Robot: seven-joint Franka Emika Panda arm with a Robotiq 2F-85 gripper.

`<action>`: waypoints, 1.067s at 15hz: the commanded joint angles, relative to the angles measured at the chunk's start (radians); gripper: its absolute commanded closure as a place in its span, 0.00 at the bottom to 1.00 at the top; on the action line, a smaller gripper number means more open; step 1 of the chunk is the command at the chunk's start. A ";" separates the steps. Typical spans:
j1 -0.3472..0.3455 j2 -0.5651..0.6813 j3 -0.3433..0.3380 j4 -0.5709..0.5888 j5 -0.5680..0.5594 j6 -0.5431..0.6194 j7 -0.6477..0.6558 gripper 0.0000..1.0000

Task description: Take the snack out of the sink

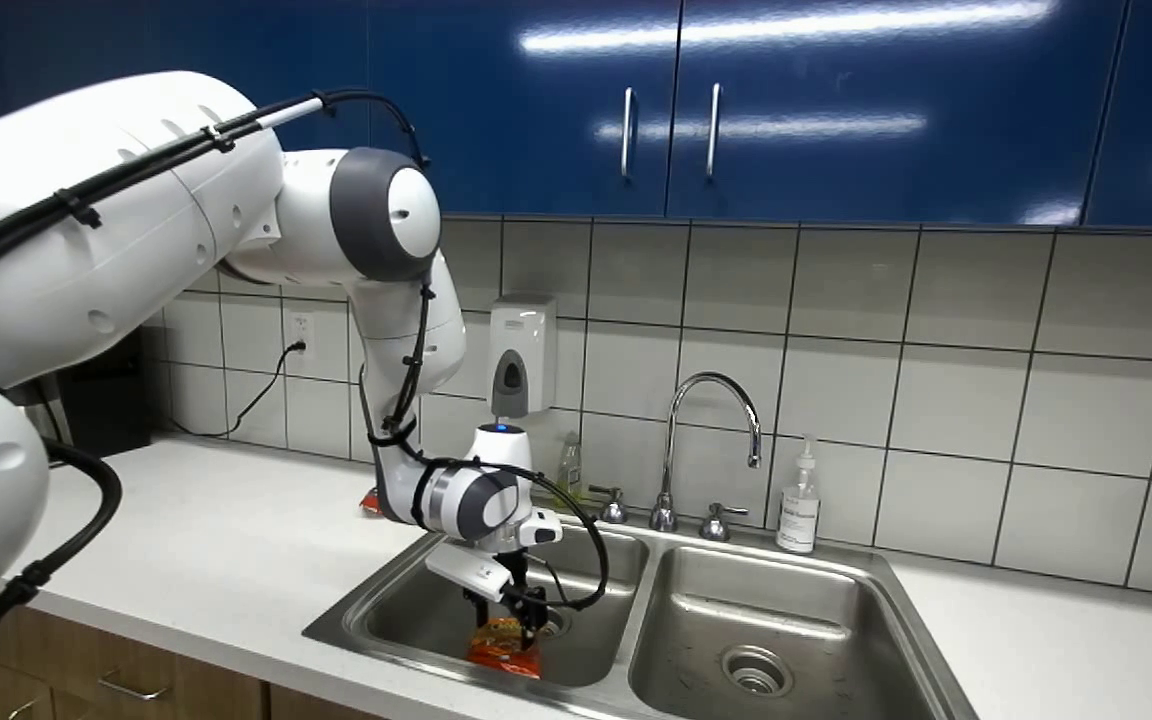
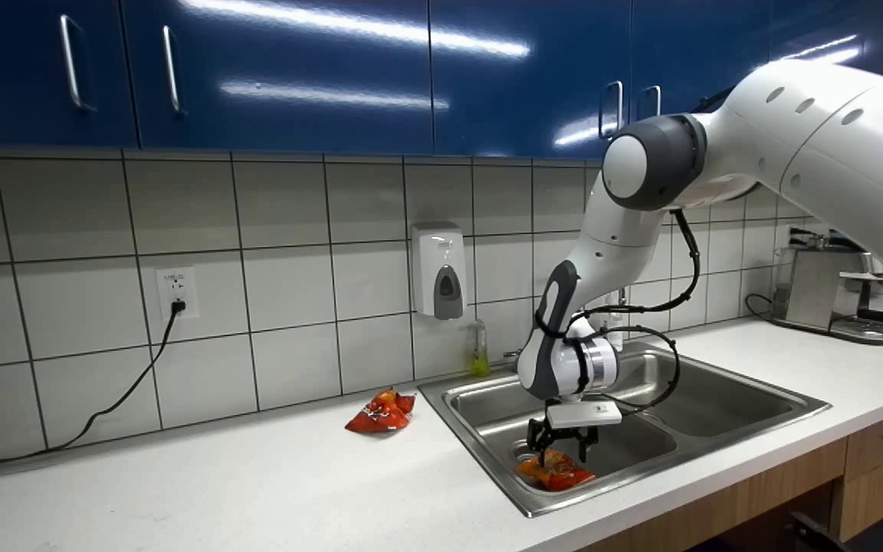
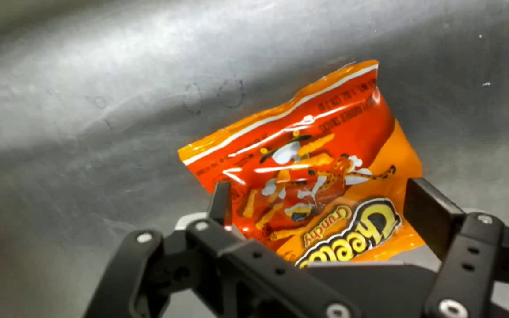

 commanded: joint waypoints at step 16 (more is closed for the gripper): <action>0.051 0.135 -0.046 0.184 -0.036 -0.021 0.090 0.58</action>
